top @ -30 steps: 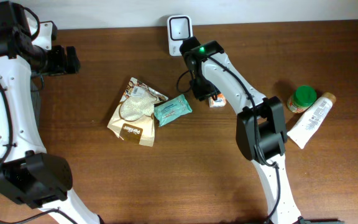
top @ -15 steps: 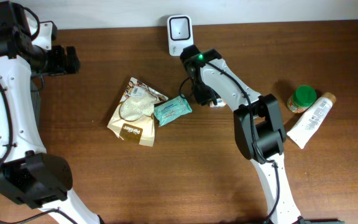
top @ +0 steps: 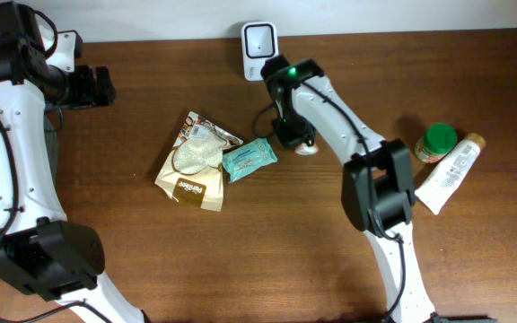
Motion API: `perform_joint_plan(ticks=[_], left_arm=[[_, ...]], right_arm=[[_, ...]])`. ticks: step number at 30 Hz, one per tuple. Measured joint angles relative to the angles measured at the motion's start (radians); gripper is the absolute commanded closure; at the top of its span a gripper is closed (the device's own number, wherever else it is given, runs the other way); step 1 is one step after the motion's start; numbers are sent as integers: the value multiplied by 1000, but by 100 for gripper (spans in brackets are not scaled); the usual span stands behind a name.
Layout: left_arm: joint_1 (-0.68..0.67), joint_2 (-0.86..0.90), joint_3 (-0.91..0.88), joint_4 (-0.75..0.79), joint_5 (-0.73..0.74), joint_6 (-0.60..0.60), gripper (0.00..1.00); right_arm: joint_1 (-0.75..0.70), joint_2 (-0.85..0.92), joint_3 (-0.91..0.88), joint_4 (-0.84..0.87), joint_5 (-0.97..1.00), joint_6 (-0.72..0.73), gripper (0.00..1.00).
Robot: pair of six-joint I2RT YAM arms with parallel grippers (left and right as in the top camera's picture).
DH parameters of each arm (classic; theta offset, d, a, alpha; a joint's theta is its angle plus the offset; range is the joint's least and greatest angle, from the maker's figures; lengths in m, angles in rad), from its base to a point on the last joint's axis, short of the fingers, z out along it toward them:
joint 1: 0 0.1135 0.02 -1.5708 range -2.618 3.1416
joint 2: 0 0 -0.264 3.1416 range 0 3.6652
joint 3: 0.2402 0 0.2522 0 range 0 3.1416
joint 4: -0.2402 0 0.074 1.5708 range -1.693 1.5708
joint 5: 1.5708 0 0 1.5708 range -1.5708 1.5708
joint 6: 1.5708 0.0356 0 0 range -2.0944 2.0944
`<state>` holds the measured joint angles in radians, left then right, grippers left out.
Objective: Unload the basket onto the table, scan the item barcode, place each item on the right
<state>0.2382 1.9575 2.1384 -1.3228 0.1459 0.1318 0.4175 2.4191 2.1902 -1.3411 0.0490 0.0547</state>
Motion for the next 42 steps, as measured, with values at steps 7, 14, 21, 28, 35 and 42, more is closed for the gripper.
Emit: perform_joint_plan(ticks=[7,14,21,28,35,42], left_arm=[[0,0,0,0,0,0,1],[0,0,0,0,0,0,1],[0,0,0,0,0,0,1],[0,0,0,0,0,0,1],[0,0,0,0,0,0,1],[0,0,0,1,0,0,1]], right_arm=[[-109,-122,8,28,-578,-166,96],[-161,-99,-270,275,-827,-200,94],[-207,-86,-383,385,-830,-129,80],[-230,-86,-383,373,-672,-71,61],[-253,-87,-377,323,-583,-48,44],[-344,-87,-212,116,-504,-79,38]])
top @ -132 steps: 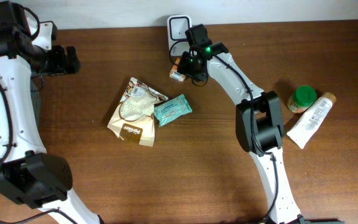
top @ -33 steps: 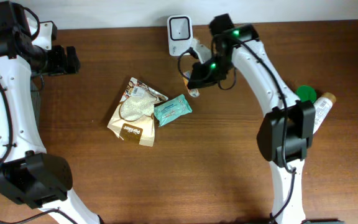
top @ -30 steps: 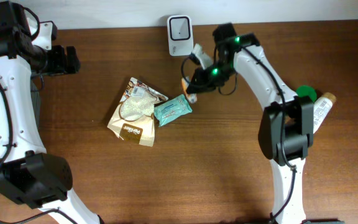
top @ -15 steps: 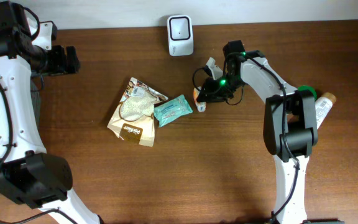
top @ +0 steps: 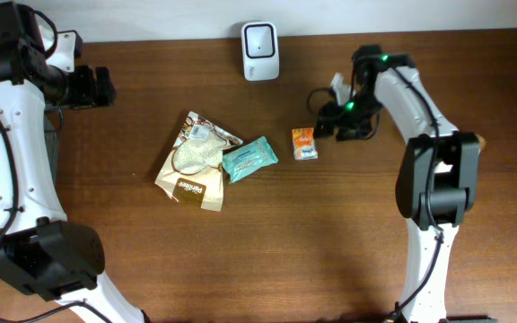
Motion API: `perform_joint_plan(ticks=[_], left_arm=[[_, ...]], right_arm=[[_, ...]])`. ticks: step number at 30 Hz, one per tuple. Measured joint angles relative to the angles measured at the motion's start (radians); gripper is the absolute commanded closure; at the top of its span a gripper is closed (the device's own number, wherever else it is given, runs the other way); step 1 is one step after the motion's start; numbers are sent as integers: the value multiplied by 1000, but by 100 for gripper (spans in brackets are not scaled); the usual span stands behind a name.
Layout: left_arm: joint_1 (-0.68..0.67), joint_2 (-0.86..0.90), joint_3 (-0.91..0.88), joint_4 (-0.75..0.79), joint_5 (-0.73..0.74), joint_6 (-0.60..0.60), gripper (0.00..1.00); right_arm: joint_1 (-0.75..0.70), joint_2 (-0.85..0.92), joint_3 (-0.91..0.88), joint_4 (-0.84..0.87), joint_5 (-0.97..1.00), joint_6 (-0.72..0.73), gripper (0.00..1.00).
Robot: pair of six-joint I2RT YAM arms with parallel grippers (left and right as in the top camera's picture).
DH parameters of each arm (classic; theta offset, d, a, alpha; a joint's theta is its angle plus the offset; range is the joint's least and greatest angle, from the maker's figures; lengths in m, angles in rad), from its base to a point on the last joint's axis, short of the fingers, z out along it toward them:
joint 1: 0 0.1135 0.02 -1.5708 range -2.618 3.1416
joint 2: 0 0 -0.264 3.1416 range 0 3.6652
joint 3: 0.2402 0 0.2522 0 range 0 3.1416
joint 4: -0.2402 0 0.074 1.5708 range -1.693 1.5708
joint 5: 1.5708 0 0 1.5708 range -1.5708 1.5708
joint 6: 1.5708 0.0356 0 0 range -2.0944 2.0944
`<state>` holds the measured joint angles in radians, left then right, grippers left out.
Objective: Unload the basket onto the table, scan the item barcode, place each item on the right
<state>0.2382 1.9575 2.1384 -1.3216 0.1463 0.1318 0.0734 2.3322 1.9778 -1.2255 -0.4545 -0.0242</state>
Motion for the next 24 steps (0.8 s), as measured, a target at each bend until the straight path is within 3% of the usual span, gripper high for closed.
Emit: perform_joint_plan(ticks=[3,6,9,16,24], left_arm=[[0,0,0,-2,0,0,1],[0,0,0,-1,0,0,1],[0,0,0,-1,0,0,1],[0,0,0,-2,0,0,1],[0,0,0,-1,0,0,1]], right_arm=[[-2,-6,80,-85,-3,-6,30],[14,-9,84,-89,-13,-10,30],[48,-9,51,-42,-18,-9,36],[95,-8,-99,95,24,27,38],[93,-18,-166,163,39,76,51]])
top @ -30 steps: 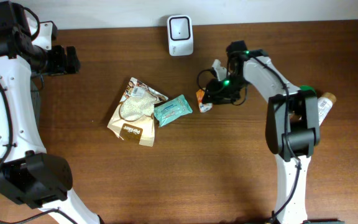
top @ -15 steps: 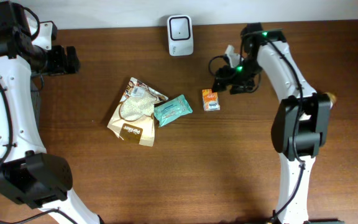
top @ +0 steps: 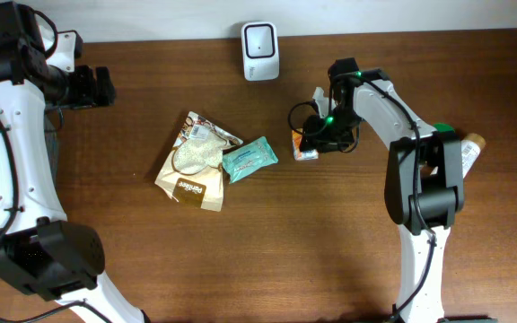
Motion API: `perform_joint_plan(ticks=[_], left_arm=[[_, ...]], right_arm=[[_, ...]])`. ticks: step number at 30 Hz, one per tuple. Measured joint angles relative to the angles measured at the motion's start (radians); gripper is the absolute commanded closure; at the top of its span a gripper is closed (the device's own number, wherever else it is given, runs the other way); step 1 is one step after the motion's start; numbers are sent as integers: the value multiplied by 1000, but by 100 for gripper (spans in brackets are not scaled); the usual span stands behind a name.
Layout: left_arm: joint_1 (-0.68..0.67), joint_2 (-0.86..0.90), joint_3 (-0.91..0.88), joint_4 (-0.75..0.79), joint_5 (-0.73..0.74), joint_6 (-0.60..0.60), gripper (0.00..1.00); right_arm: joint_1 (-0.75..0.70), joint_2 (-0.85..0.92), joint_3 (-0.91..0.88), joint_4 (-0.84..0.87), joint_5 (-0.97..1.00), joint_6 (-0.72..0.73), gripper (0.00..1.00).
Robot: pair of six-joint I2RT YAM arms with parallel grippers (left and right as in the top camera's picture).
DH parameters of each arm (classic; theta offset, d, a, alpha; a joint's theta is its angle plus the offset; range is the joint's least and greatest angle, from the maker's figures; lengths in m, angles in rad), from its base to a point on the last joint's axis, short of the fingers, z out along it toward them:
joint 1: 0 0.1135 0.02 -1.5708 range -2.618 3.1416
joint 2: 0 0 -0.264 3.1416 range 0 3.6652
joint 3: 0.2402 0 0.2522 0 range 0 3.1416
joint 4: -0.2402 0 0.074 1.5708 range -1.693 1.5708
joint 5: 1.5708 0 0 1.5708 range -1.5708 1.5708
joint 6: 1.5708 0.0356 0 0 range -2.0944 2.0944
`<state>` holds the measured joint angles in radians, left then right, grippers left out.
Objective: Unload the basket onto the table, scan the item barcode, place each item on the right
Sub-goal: 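Grasp the orange tissue pack with the right gripper and lift it toward the scanner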
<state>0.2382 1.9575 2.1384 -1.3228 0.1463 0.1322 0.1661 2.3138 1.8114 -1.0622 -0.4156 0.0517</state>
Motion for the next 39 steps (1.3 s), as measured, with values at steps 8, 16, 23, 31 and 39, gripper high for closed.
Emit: perform_joint_plan(ticks=[8,16,23,31,39], left_arm=[[0,0,0,0,0,0,1],[0,0,0,0,0,0,1],[0,0,0,0,0,0,1],[0,0,0,0,0,0,1],[0,0,0,0,0,0,1]], right_arm=[[0,0,-13,6,-5,6,80],[-2,0,-13,10,-18,46,96],[-23,-13,-13,-34,-204,-3,96],[-59,-207,-9,-67,-584,-81,96],[-59,-249,-6,2,-1002,-63,96]])
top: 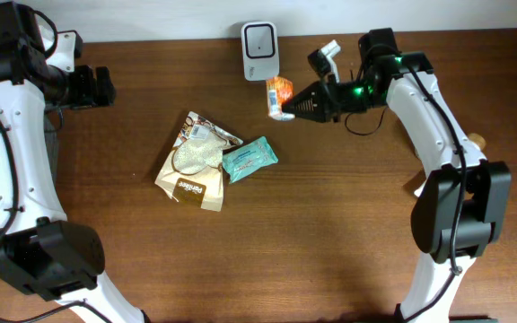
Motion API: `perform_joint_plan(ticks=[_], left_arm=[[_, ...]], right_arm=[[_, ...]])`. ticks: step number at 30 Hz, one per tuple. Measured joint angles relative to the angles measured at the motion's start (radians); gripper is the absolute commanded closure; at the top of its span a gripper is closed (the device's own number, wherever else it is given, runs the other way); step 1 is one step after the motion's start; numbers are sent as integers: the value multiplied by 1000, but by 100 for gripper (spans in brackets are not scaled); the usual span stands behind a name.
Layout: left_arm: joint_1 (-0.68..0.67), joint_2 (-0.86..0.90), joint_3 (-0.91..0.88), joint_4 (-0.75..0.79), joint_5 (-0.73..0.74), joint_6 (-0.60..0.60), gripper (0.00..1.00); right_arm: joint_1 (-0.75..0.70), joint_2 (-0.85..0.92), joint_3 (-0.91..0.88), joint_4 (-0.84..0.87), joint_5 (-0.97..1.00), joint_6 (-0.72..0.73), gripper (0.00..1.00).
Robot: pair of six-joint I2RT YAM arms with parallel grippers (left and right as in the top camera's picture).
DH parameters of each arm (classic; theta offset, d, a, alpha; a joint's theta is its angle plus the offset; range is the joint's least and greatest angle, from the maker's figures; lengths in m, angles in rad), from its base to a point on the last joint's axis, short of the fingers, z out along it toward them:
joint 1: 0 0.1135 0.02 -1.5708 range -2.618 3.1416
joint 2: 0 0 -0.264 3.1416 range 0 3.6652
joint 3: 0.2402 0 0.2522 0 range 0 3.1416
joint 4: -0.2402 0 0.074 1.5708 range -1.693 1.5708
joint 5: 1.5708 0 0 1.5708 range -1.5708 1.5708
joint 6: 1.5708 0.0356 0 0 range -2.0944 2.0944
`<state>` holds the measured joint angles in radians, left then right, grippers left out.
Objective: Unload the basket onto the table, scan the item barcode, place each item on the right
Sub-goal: 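Grasp the orange tissue pack with the right gripper and lift it toward the scanner, then hold the orange pack under the scanner with the right gripper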
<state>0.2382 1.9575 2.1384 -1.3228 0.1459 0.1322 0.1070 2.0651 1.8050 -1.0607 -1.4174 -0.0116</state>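
Note:
The white barcode scanner (260,51) stands at the back edge of the table, middle. Just right of it and in front, my right gripper (287,106) is shut on a small orange packet (279,95), holding it up off the table near the scanner. My left gripper (106,85) hangs at the far left, away from all items; its jaws point right and whether they are apart cannot be told.
A brown snack bag (194,161) and a teal wipes pack (249,157) lie together left of centre. A bit of a white tube (417,186) and its cap (476,141) peek out behind the right arm at the right.
The right gripper was down at the orange packet on the table; now it holds the packet lifted and moved left and back, close to the scanner. Left arm unchanged.
The right gripper was low over a spot right of the wipes pack. Then it stood off to the right with the orange packet lying on the table. It came back down to the packet, and now holds it up by the scanner.

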Motion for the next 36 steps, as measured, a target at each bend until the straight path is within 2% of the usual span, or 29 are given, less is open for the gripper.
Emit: perform_joint_plan(ticks=[9,16,20,25,31,33,36], left_arm=[[0,0,0,0,0,0,1],[0,0,0,0,0,0,1],[0,0,0,0,0,0,1],[0,0,0,0,0,0,1],[0,0,0,0,0,0,1],[0,0,0,0,0,0,1],[0,0,0,0,0,0,1]], right_arm=[[0,0,0,0,-93,190,96],[1,0,0,37,-47,222,96],[22,0,0,40,257,252,96],[118,1,32,24,676,302,96],[161,9,388,-148,1039,310,96],[167,7,499,-114,1176,290,96],[201,3,543,29,1378,204,96]])
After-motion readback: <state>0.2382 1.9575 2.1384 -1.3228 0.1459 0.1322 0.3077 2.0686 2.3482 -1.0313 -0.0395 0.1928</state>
